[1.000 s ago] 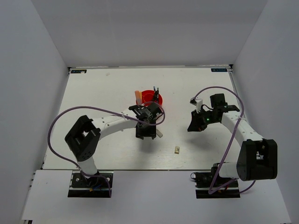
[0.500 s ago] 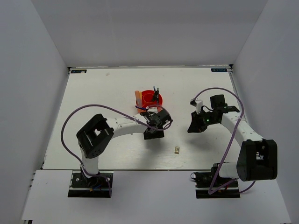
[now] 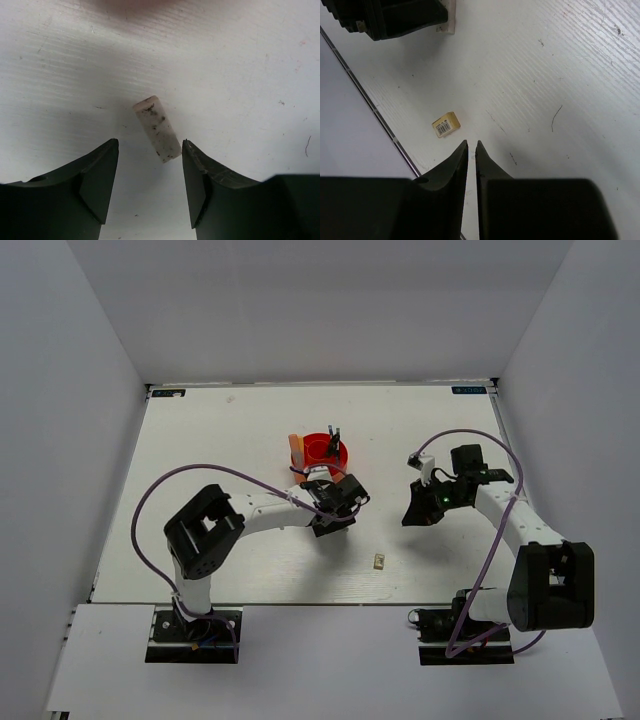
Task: Sort the stationery into containers
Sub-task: Pick up the stationery from the center of the board.
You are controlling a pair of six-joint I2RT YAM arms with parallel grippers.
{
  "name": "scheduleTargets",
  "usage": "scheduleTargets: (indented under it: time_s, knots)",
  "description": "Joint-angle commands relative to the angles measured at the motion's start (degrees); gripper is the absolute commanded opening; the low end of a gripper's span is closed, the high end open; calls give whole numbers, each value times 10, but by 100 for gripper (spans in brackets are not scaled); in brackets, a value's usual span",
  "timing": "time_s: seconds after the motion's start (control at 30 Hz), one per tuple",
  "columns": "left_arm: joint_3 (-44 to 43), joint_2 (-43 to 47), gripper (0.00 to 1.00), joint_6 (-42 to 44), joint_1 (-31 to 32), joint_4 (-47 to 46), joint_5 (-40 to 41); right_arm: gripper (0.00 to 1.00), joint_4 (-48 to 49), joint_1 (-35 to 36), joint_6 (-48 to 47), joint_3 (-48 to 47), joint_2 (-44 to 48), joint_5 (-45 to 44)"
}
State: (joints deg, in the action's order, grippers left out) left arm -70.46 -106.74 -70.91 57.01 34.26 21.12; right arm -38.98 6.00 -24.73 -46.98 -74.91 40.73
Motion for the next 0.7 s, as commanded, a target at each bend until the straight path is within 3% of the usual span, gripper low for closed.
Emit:
scheduleTargets:
  time_s: [0.0, 0.3, 0.63, 0.67]
  knots:
    - [-13, -6, 64, -48, 0, 0, 31, 14, -1, -4, -12, 1, 17, 16]
    - [-72, -49, 64, -64, 11, 38, 60, 14, -4, -9, -11, 0, 22, 23]
    - [-63, -53, 51, -65, 31, 77, 81, 14, -7, -20, -11, -2, 28, 36]
    - [-62, -53, 45, -65, 33, 77, 86, 14, -8, -20, -12, -2, 28, 37]
